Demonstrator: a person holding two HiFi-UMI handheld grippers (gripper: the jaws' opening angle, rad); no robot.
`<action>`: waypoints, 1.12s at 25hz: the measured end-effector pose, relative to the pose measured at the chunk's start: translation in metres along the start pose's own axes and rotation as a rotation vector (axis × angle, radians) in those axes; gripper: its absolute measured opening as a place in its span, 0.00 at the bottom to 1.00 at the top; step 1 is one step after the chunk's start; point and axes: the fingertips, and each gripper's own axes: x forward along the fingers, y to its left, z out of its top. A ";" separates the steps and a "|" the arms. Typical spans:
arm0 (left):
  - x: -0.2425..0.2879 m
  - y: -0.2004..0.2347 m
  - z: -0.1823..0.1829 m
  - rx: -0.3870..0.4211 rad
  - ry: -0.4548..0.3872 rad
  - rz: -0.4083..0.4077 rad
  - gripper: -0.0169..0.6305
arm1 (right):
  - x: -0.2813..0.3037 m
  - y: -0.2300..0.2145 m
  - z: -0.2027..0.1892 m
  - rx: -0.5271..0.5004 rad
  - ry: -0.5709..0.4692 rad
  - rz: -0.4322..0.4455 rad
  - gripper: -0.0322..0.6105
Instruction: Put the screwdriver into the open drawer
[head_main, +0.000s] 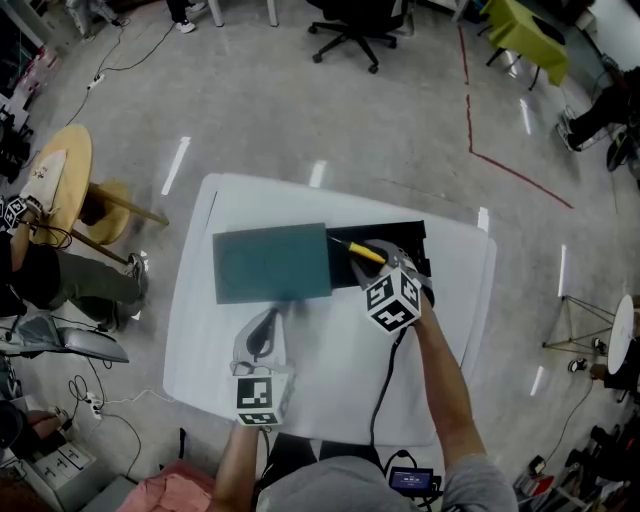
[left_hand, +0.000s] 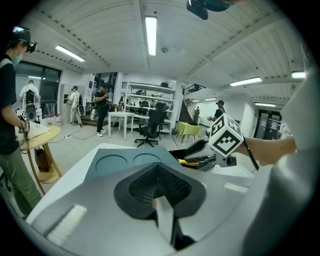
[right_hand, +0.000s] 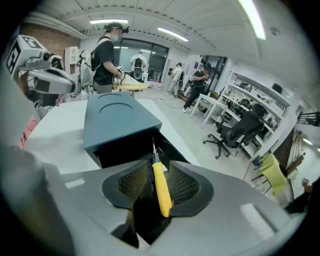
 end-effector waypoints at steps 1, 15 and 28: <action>-0.002 0.000 0.001 0.004 -0.003 -0.001 0.04 | -0.004 -0.001 0.003 0.005 -0.011 -0.010 0.27; -0.040 -0.008 0.030 0.051 -0.078 -0.040 0.04 | -0.080 0.006 0.033 0.120 -0.162 -0.147 0.22; -0.092 -0.041 0.063 0.113 -0.153 -0.100 0.04 | -0.201 0.037 0.041 0.358 -0.421 -0.341 0.17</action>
